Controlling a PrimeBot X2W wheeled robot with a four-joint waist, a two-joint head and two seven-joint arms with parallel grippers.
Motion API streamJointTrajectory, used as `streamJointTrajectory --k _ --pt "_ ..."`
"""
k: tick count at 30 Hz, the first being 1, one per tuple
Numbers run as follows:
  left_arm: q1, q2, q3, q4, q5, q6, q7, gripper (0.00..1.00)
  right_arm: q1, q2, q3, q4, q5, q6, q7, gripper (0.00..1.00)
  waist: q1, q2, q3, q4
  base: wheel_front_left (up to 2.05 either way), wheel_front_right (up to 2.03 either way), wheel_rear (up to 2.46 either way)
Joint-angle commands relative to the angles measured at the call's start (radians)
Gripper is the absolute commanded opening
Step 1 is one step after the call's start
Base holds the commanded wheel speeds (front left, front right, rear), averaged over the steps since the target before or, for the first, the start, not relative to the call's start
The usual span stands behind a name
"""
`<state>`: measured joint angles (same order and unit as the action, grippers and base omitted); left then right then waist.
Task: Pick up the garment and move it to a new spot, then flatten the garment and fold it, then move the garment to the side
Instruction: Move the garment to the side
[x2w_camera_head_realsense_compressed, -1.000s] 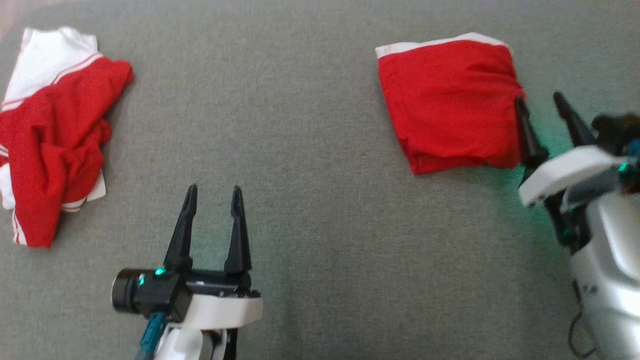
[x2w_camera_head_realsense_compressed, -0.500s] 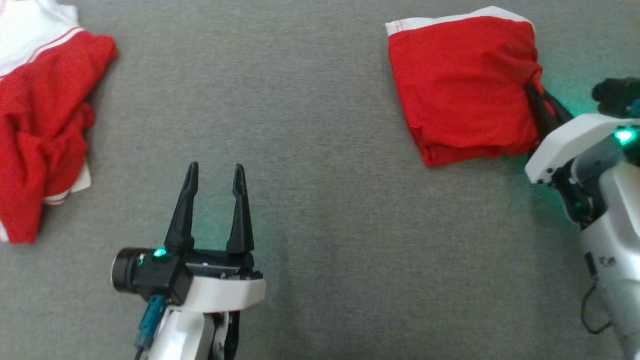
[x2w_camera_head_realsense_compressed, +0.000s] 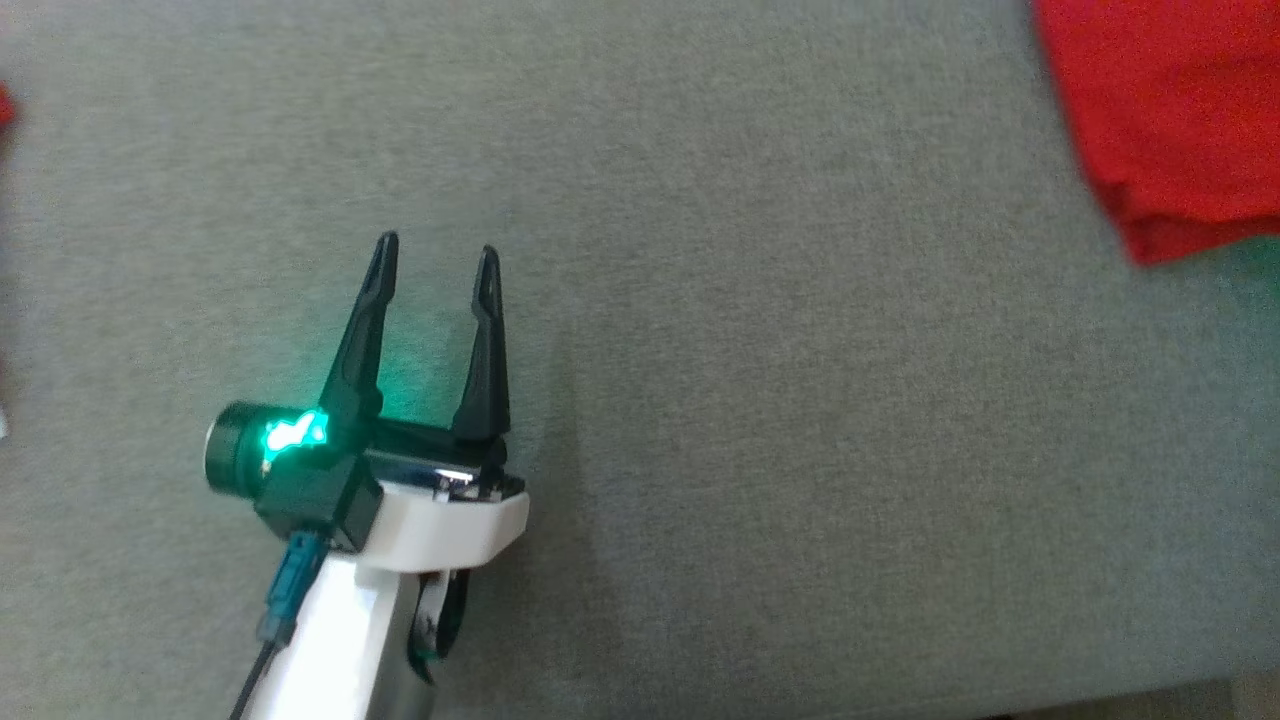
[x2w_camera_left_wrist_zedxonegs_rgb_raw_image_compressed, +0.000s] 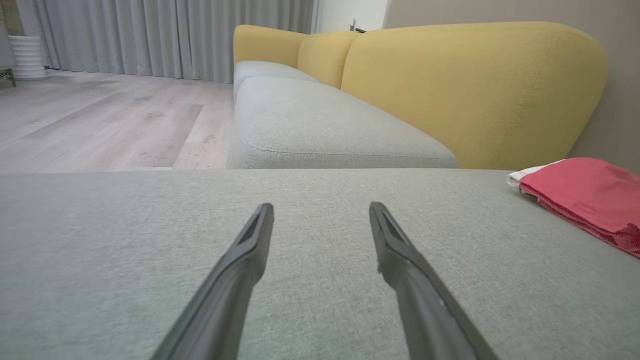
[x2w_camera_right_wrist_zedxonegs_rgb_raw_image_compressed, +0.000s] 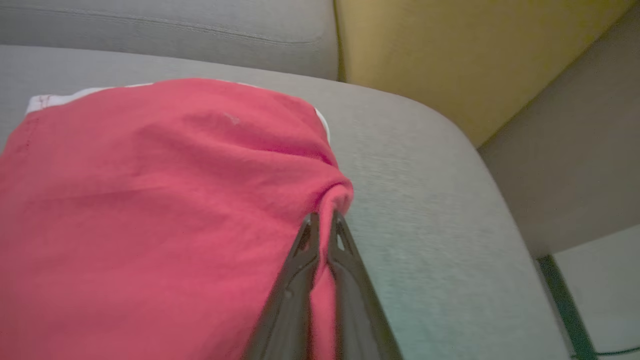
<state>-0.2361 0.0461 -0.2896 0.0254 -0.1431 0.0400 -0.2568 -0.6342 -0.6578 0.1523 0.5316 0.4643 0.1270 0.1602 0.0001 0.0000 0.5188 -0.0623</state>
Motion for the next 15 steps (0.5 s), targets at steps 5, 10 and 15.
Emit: streamJointTrajectory --k 5,10,15 --pt "-0.046 0.004 0.036 -0.032 0.023 -0.021 -0.005 1.0 -0.012 -0.094 -0.078 -0.03 -0.059 0.004 -0.018 0.0 -0.0001 0.0 0.084 -0.056 0.0 0.0 0.0" --pt "-0.068 0.004 0.041 -0.03 0.034 -0.033 -0.005 1.0 -0.033 -0.089 -0.18 -0.025 -0.169 0.004 -0.058 0.0 -0.0001 0.0 0.11 -0.07 0.0 0.0 0.0" --pt "-0.076 0.004 0.039 -0.019 0.034 -0.041 -0.005 1.0 -0.034 -0.025 -0.274 -0.021 -0.276 0.004 -0.083 1.0 -0.0001 0.0 0.103 -0.067 0.0 0.0 0.0"
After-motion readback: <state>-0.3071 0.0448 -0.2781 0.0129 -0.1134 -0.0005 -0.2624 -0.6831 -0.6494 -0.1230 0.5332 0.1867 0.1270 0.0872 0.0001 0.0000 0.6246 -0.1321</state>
